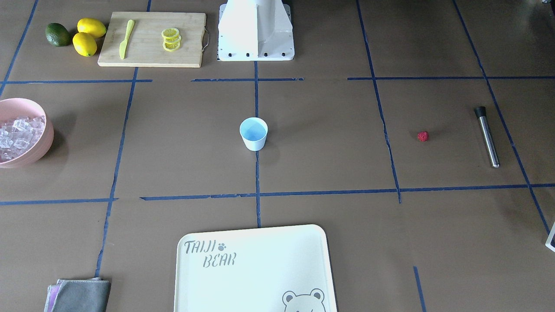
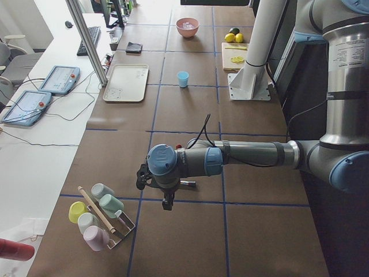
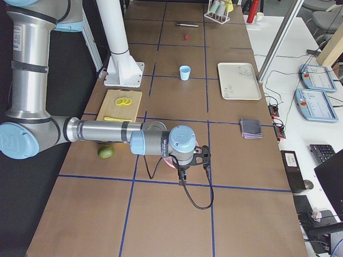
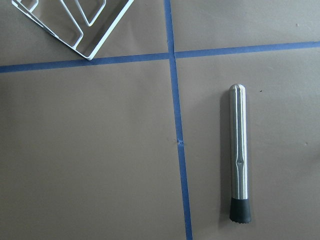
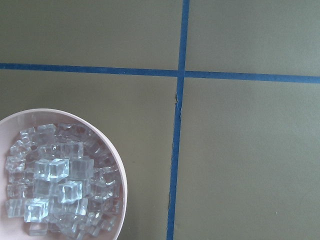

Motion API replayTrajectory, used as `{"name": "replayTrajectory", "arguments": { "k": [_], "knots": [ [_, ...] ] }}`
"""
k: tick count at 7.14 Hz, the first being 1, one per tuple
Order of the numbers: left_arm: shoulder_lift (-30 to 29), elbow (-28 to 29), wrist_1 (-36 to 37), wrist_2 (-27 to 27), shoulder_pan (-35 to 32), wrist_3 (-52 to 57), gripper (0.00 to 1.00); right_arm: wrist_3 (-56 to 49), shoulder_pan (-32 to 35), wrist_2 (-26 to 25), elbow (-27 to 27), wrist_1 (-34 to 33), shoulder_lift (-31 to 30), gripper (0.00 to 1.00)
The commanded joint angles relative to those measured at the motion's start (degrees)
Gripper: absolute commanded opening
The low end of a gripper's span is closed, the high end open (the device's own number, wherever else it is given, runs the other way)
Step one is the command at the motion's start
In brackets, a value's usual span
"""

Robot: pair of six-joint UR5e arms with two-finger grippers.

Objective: Mash ice and strawberries in cup
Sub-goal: 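Move the right gripper over the pink bowl of ice cubes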

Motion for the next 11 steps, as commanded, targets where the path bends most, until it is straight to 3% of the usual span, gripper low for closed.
{"name": "replayTrajectory", "arguments": {
  "k": [1, 8, 11],
  "knots": [
    [-0.1, -0.1, 0.0, 0.0, -0.1, 0.0, 1.0, 1.6, 0.0, -0.1, 0.1, 0.0, 0.3, 0.99],
    [-0.8, -0.2, 0.1, 2.1, 0.0, -0.1, 1.0, 4.7, 0.0, 0.2, 1.4, 0.1, 0.3, 0.99],
    [-1.9, 0.5, -0.1, 2.2, 0.2, -0.4, 1.0, 5.5, -0.1, 0.3, 1.2, 0.2, 4.3, 1.0]
  ]
}}
